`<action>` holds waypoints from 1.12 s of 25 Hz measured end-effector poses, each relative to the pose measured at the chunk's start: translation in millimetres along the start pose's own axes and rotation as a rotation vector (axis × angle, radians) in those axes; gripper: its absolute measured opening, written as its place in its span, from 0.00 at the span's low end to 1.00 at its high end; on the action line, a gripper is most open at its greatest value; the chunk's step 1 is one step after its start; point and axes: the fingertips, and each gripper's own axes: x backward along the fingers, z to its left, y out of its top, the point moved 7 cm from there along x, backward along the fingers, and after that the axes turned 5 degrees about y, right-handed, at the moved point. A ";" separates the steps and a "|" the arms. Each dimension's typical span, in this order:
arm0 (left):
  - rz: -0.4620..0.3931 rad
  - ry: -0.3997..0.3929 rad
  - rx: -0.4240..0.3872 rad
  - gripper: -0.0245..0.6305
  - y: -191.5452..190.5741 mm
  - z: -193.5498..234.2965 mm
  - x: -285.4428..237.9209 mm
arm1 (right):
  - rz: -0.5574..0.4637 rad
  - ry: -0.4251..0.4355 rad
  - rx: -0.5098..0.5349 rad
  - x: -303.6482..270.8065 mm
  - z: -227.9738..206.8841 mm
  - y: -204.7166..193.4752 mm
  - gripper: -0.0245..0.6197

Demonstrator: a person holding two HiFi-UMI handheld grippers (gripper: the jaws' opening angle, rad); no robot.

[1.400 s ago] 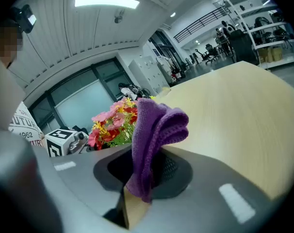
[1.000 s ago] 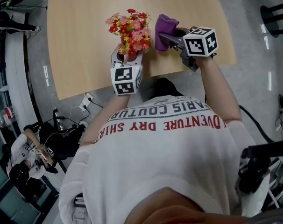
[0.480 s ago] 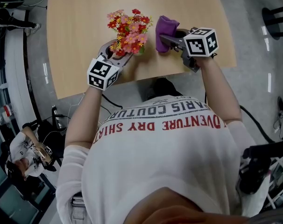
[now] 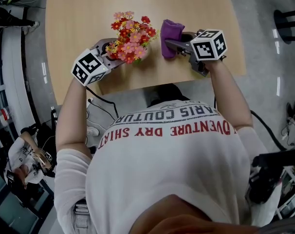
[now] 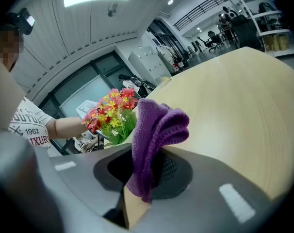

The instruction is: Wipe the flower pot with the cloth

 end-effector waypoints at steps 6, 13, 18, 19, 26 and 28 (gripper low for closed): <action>-0.097 0.145 0.088 0.49 0.4 -11.7 6.0 | -0.002 -0.007 0.002 -1.0 -2.8 3.1 0.14; -0.278 0.454 0.327 0.53 4.8 -37.2 12.5 | -0.051 -0.033 -0.004 3.0 8.7 1.3 0.14; -0.318 0.594 0.459 0.63 6.8 -45.9 -2.1 | -0.053 -0.036 -0.010 3.6 11.7 -2.5 0.14; -0.318 0.626 0.462 0.63 9.1 -46.6 -3.2 | -0.055 -0.035 -0.012 4.3 12.3 -2.8 0.14; -0.309 0.625 0.505 0.63 15.4 -62.4 -9.1 | -0.075 -0.042 -0.018 11.3 17.1 2.0 0.14; -0.306 0.648 0.527 0.63 14.0 -65.9 -14.3 | -0.081 -0.047 -0.025 14.2 14.4 0.0 0.14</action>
